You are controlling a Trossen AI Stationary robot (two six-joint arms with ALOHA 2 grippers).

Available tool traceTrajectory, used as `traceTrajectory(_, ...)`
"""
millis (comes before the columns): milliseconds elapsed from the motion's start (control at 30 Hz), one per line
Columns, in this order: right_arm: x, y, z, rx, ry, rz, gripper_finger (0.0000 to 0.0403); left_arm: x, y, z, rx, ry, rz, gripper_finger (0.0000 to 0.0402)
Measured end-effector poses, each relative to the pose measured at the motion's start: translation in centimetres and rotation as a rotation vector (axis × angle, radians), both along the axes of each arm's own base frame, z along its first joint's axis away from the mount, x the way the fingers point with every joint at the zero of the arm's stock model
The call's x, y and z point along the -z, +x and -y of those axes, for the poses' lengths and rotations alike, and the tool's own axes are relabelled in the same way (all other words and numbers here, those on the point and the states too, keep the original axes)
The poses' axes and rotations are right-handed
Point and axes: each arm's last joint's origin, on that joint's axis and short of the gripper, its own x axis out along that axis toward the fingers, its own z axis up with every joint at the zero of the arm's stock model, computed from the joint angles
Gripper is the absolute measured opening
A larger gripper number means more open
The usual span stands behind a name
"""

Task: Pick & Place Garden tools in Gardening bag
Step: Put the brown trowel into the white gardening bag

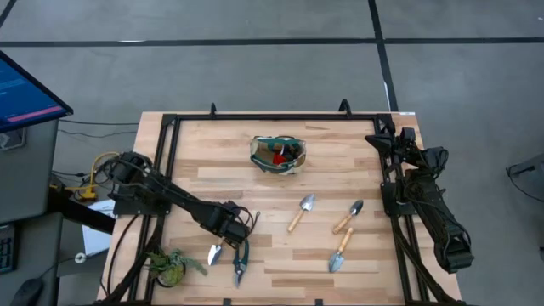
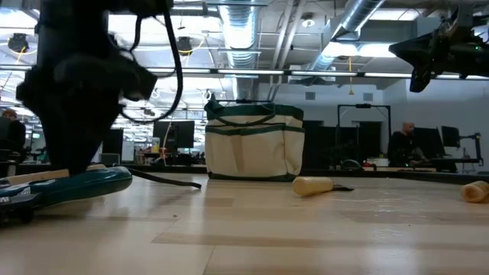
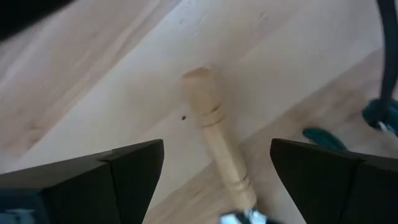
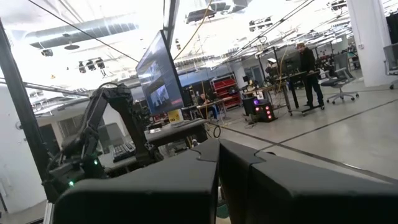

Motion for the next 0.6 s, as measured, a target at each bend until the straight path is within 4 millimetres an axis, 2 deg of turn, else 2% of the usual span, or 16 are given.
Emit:
traceTrajectory(100, 0.0, 0.0, 0.0, 0.000, 0.001, 0.000, 0.0000, 1.5, -0.2, 0.1, -0.021, -0.054, -0.008, 0.0263)
traceTrajectory(267, 0.0, 0.0, 0.0, 0.000, 0.000, 0.000, 0.0000, 1.5, -0.8, -0.2, -0.046, -0.090, 0.016, 0.0207)
traceTrajectory(333, 0.0, 0.0, 0.0, 0.000, 0.001, 0.000, 0.0000, 1.3, -1.3, -0.5, -0.055, -0.085, -0.005, 0.0161)
traceTrajectory(467, 0.0, 0.0, 0.0, 0.000, 0.000, 0.000, 0.0000, 0.6, -1.8, -0.8, -0.061, -0.096, 0.035, 0.0043)
traceTrajectory(500, 0.0, 0.0, 0.0, 0.000, 0.001, 0.000, 0.0000, 0.7, -2.1, -0.9, -0.076, -0.088, 0.032, 0.0032)
traceTrajectory(600, 0.0, 0.0, 0.0, -0.001, 0.001, 0.000, 0.0000, 0.2, -2.5, -1.4, -0.140, -0.042, 0.078, 0.0032)
